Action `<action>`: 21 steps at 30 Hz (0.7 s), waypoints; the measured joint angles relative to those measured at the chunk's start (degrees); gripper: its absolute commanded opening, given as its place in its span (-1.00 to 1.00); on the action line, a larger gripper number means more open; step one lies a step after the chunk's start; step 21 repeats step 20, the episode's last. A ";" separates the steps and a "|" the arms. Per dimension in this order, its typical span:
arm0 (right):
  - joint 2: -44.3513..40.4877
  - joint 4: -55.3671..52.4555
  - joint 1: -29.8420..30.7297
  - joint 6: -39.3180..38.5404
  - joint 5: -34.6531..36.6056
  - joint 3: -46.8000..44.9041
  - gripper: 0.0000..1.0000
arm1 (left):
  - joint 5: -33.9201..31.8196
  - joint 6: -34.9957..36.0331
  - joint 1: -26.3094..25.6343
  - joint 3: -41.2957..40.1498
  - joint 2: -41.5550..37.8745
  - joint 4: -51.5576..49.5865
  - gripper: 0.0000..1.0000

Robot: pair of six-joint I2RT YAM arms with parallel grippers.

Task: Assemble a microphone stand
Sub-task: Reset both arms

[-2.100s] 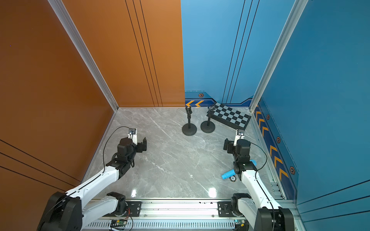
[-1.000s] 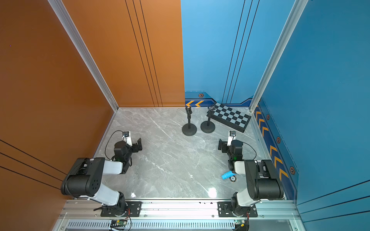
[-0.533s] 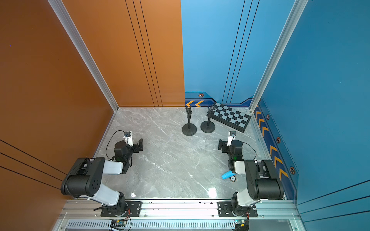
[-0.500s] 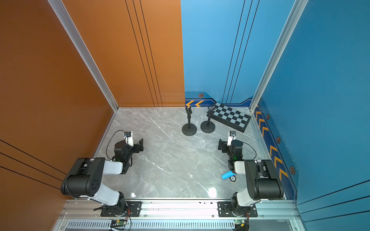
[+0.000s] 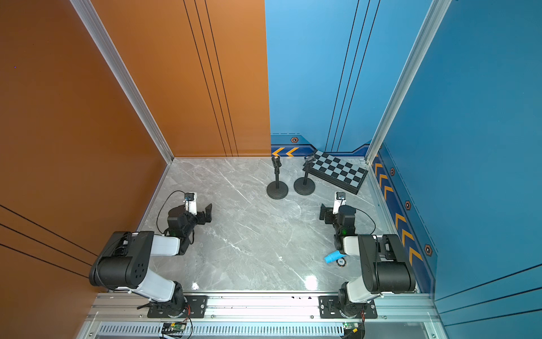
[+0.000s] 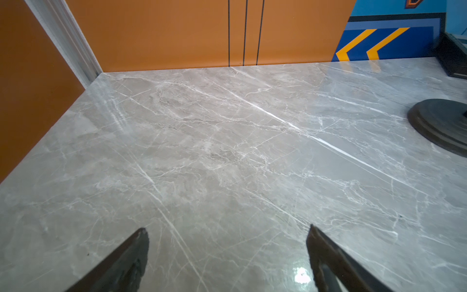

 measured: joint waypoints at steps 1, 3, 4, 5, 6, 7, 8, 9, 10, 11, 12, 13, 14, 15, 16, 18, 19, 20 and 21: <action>0.00 0.00 0.00 -0.02 0.02 0.00 1.00 | -0.68 -0.35 0.02 0.17 0.00 -0.02 0.96; 0.00 0.00 0.00 0.00 0.00 0.00 1.00 | -1.46 -0.63 0.00 0.35 0.00 -0.07 0.97; 0.00 0.00 0.00 0.00 0.02 0.00 1.00 | -1.79 -0.72 0.00 0.39 0.00 -0.11 0.97; 0.00 0.00 0.00 0.00 0.00 0.00 1.00 | -2.01 -0.87 0.00 0.39 0.00 -0.17 0.97; 0.00 0.00 0.00 -0.02 0.02 0.00 1.00 | -2.19 -1.01 0.00 0.39 0.00 -0.20 0.97; 0.00 0.00 0.00 -0.02 0.02 0.00 1.00 | -2.34 -1.03 0.00 0.39 0.00 -0.20 0.96; 0.00 0.00 0.00 -0.02 0.00 0.00 1.00 | -2.36 -1.03 0.00 0.39 0.00 -0.20 0.96; 0.00 0.00 0.00 0.00 0.02 0.00 1.00 | -2.38 -1.03 0.00 0.39 0.00 -0.20 0.97; 0.00 0.00 0.00 0.00 0.02 0.00 1.00 | -2.38 -1.03 0.00 0.39 0.00 -0.20 0.97; 0.00 0.00 0.00 -0.02 0.02 0.00 1.00 | -2.38 -1.03 0.00 0.39 0.00 -0.20 0.97; 0.00 0.00 0.00 0.00 0.02 0.00 1.00 | -2.38 -1.03 0.00 0.39 0.00 -0.20 0.97; 0.00 0.00 0.00 0.00 0.00 0.00 1.00 | -2.38 -1.03 0.00 0.39 0.00 -0.20 0.97; 0.00 0.00 0.00 0.00 0.00 0.00 1.00 | -2.38 -1.03 0.00 0.39 0.00 -0.20 0.97; 0.00 0.00 0.00 0.00 0.02 0.00 1.00 | -2.38 -1.03 0.00 0.39 0.00 -0.20 0.96; 0.00 0.00 0.00 0.00 0.00 0.00 1.00 | -2.38 -1.03 0.00 0.39 0.00 -0.20 0.97; 0.00 0.00 0.00 0.00 0.00 0.00 1.00 | -2.38 -1.03 0.00 0.39 0.00 -0.20 0.96; 0.00 0.00 0.00 0.00 0.00 0.00 1.00 | -2.38 -1.03 0.00 0.39 0.00 -0.20 0.97; 0.00 0.00 0.00 0.00 0.00 0.00 1.00 | -2.38 -1.03 0.00 0.39 0.00 -0.20 0.97; 0.00 0.00 0.00 0.00 0.00 0.00 1.00 | -2.38 -1.03 0.00 0.39 0.00 -0.20 0.97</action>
